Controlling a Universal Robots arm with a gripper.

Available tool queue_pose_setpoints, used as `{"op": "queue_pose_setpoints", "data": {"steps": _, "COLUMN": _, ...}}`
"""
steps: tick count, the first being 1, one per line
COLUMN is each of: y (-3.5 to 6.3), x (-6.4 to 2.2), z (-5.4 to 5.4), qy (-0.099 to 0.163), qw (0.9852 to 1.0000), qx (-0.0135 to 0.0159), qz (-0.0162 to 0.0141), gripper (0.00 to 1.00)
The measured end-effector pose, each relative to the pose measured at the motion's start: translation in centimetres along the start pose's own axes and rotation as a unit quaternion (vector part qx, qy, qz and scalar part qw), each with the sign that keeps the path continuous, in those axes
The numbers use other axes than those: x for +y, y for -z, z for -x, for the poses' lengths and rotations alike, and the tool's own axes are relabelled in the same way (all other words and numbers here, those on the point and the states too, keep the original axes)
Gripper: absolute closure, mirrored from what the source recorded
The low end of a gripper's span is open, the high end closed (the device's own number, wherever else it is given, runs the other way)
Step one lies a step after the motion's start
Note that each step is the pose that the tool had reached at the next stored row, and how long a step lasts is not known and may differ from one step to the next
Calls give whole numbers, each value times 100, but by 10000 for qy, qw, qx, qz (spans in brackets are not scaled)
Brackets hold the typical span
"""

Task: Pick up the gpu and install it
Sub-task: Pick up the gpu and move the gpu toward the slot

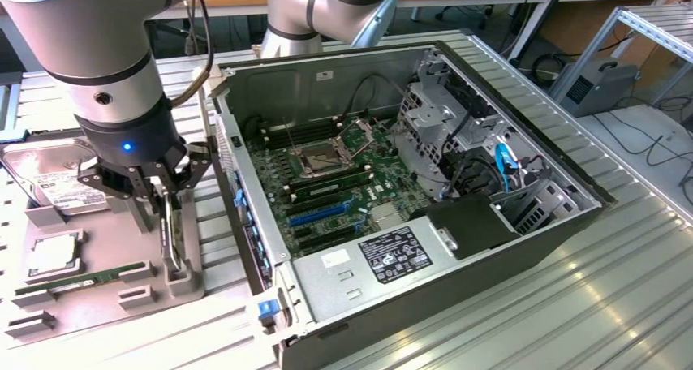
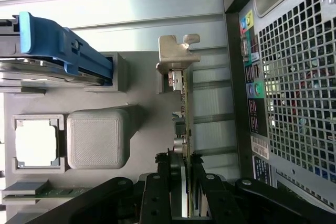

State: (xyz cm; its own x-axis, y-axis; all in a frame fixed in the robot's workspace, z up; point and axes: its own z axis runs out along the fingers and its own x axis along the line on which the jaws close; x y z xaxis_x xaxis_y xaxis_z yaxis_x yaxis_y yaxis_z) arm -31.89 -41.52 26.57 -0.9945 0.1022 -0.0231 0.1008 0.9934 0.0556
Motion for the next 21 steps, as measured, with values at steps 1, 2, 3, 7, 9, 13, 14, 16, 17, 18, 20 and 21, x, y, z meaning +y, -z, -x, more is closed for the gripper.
{"op": "queue_pose_setpoints", "data": {"steps": 1, "y": 5, "x": 0, "z": 0, "qy": 0, "qw": 10000, "qx": 1, "qz": 0, "gripper": 73}}
{"op": "queue_pose_setpoints", "data": {"steps": 2, "y": 9, "x": 1, "z": 0, "qy": 0, "qw": 10000, "qx": 1, "qz": 0, "gripper": 73}}
{"op": "queue_pose_setpoints", "data": {"steps": 3, "y": 13, "x": 1, "z": 0, "qy": 0, "qw": 10000, "qx": 0, "qz": 0, "gripper": 73}}
{"op": "queue_pose_setpoints", "data": {"steps": 7, "y": 31, "x": 2, "z": 1, "qy": 0, "qw": 10000, "qx": 0, "qz": 0, "gripper": 73}}
{"op": "queue_pose_setpoints", "data": {"steps": 9, "y": 43, "x": 2, "z": 1, "qy": 0, "qw": 10000, "qx": 0, "qz": 0, "gripper": 73}}
{"op": "queue_pose_setpoints", "data": {"steps": 13, "y": 61, "x": 4, "z": 1, "qy": 0, "qw": 10000, "qx": 0, "qz": 0, "gripper": 73}}
{"op": "queue_pose_setpoints", "data": {"steps": 14, "y": 65, "x": 4, "z": 2, "qy": 0, "qw": 10000, "qx": 0, "qz": 0, "gripper": 73}}
{"op": "queue_pose_setpoints", "data": {"steps": 16, "y": 74, "x": 4, "z": 2, "qy": 0, "qw": 10000, "qx": 0, "qz": 0, "gripper": 73}}
{"op": "queue_pose_setpoints", "data": {"steps": 17, "y": 77, "x": 4, "z": 2, "qy": 0, "qw": 10000, "qx": 0, "qz": 0, "gripper": 73}}
{"op": "queue_pose_setpoints", "data": {"steps": 18, "y": 82, "x": 5, "z": 2, "qy": 0, "qw": 10000, "qx": 0, "qz": -1, "gripper": 73}}
{"op": "queue_pose_setpoints", "data": {"steps": 20, "y": 91, "x": 5, "z": 2, "qy": 0, "qw": 10000, "qx": 0, "qz": 0, "gripper": 73}}
{"op": "queue_pose_setpoints", "data": {"steps": 21, "y": 95, "x": 5, "z": 2, "qy": 0, "qw": 10000, "qx": 0, "qz": 0, "gripper": 73}}
